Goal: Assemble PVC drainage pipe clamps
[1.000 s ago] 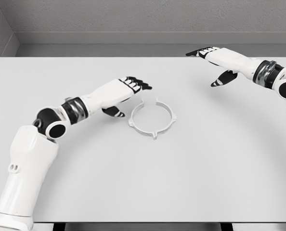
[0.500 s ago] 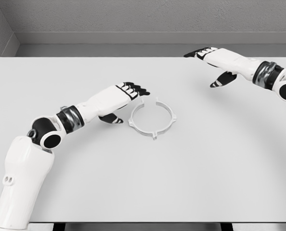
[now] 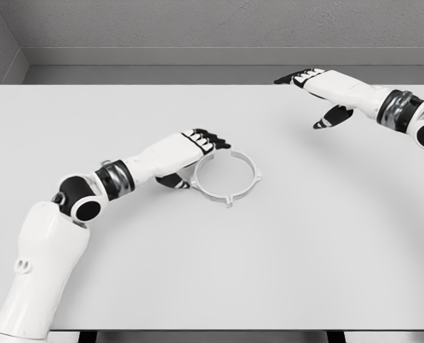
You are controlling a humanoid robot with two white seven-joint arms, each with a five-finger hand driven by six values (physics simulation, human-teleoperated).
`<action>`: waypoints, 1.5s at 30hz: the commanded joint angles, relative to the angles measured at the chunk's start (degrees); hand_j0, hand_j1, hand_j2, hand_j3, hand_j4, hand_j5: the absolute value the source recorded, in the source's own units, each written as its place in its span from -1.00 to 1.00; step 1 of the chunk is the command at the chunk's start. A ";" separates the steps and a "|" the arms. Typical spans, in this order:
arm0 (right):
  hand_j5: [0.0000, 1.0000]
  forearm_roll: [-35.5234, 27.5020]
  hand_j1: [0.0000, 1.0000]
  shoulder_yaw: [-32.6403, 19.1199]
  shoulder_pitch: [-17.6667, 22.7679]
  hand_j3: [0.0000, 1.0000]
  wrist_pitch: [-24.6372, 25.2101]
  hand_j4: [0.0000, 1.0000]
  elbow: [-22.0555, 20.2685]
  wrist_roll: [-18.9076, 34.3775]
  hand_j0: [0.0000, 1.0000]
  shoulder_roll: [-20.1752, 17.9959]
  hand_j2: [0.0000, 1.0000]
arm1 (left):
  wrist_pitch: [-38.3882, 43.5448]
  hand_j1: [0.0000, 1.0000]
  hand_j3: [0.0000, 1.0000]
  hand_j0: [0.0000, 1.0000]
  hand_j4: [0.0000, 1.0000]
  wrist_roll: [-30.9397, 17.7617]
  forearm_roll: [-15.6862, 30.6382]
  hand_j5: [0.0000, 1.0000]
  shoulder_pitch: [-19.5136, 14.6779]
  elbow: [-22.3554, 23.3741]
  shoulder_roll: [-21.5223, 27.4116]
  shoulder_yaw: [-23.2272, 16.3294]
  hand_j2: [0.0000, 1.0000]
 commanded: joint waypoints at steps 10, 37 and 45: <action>1.00 -0.58 1.00 0.06 0.00 1.00 0.20 1.00 -1.24 -0.03 1.00 -0.20 1.00 | 0.14 1.00 1.00 1.00 1.00 -0.02 0.16 1.00 -0.97 2.53 -1.72 -0.20 1.00; 1.00 -0.58 1.00 0.24 0.35 1.00 0.11 1.00 -1.33 -0.03 1.00 -0.82 1.00 | 0.14 1.00 1.00 1.00 1.00 -0.02 0.16 1.00 -2.90 4.12 -4.62 -1.07 1.00; 1.00 -0.58 1.00 0.24 0.44 1.00 0.11 1.00 -1.24 -0.03 1.00 -1.17 1.00 | 0.14 1.00 1.00 1.00 1.00 -0.02 0.34 1.00 -2.99 4.12 -4.62 -0.64 1.00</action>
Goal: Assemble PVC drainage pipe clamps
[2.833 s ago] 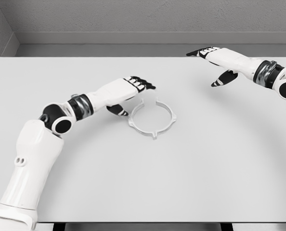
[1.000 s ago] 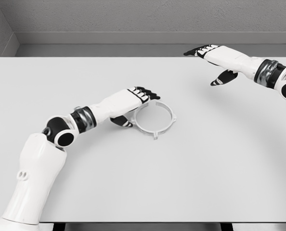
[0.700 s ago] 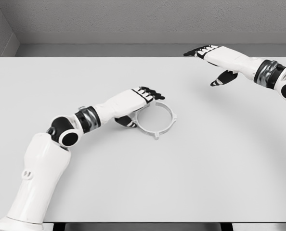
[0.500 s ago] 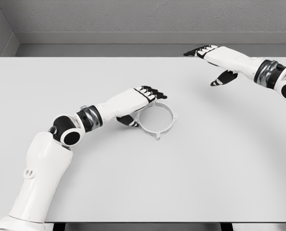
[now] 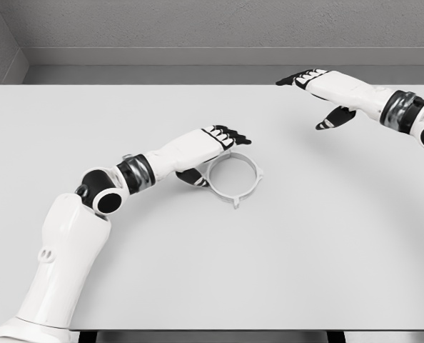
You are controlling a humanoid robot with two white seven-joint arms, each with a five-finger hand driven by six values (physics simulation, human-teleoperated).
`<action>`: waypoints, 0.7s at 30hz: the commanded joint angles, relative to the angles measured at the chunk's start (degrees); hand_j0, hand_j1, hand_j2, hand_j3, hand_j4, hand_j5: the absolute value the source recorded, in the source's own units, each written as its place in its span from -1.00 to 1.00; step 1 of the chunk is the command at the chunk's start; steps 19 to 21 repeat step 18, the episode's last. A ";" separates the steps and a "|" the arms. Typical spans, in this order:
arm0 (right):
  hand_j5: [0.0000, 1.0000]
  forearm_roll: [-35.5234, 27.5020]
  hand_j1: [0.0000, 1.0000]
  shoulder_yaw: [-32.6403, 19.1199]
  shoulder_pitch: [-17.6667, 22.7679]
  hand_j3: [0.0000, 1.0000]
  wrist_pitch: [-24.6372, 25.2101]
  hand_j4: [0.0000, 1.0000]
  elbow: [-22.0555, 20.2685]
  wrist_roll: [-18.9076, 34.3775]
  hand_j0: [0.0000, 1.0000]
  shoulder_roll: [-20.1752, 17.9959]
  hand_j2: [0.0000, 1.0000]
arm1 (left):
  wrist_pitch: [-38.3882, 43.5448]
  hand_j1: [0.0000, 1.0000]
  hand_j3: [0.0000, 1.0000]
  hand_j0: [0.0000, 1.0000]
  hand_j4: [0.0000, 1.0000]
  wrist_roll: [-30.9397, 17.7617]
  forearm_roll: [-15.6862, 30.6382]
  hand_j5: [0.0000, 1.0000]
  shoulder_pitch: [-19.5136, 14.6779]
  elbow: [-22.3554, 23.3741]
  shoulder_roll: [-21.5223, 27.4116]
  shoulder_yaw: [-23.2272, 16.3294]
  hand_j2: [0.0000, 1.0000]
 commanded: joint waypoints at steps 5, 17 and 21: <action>1.00 -0.34 1.00 0.04 0.00 1.00 0.13 1.00 -0.11 0.06 1.00 -0.08 1.00 | 0.15 1.00 1.00 1.00 1.00 0.04 1.33 1.00 -0.18 -0.57 2.61 1.49 1.00; 1.00 -0.43 1.00 -0.05 0.53 1.00 0.39 1.00 -1.25 -0.03 1.00 -0.08 1.00 | 0.15 1.00 1.00 1.00 1.00 0.13 17.50 1.00 2.20 2.25 29.24 18.98 1.00; 1.00 -0.51 1.00 -0.05 0.53 1.00 0.39 1.00 -1.25 -0.03 1.00 -0.26 1.00 | 0.15 1.00 1.00 1.00 1.00 0.13 17.50 1.00 2.55 2.25 29.50 18.98 1.00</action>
